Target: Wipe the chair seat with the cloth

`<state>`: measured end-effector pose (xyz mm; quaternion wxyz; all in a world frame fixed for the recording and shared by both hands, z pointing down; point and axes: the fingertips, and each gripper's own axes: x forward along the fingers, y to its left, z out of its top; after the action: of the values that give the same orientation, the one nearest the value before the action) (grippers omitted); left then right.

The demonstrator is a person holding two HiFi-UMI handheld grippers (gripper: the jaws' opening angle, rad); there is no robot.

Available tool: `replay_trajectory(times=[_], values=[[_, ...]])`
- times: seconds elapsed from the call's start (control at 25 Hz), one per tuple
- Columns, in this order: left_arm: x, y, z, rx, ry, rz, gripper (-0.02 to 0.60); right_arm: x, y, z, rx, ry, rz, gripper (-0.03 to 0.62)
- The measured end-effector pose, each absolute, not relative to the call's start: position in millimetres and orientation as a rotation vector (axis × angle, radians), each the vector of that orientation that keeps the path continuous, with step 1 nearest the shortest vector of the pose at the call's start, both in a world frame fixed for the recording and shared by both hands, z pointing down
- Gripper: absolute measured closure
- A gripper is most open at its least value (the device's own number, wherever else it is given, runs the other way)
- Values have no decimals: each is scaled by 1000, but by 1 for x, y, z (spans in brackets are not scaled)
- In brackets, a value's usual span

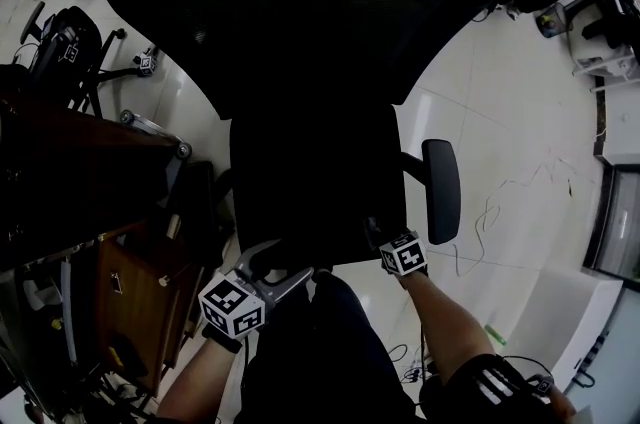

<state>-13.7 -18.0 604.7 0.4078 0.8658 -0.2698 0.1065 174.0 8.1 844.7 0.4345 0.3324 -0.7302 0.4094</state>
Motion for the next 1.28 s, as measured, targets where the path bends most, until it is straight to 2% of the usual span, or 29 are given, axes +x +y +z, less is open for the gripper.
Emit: replay_trajectory(times=[0.36,0.72,0.92,1.28], values=[[-26,-32,509,2250,-808,236,259,110,-15,686,739,-2216,1095,542],[-38,7,417,2333,-850,167,259,61,7,500,668,-2568,866,542],[-54,59,394,2364,-848,123,259,27,41,444,667,-2656,634,542],[-130,188,359,2479,-812,88,259,-18,151,378,950,-2700,641,542]])
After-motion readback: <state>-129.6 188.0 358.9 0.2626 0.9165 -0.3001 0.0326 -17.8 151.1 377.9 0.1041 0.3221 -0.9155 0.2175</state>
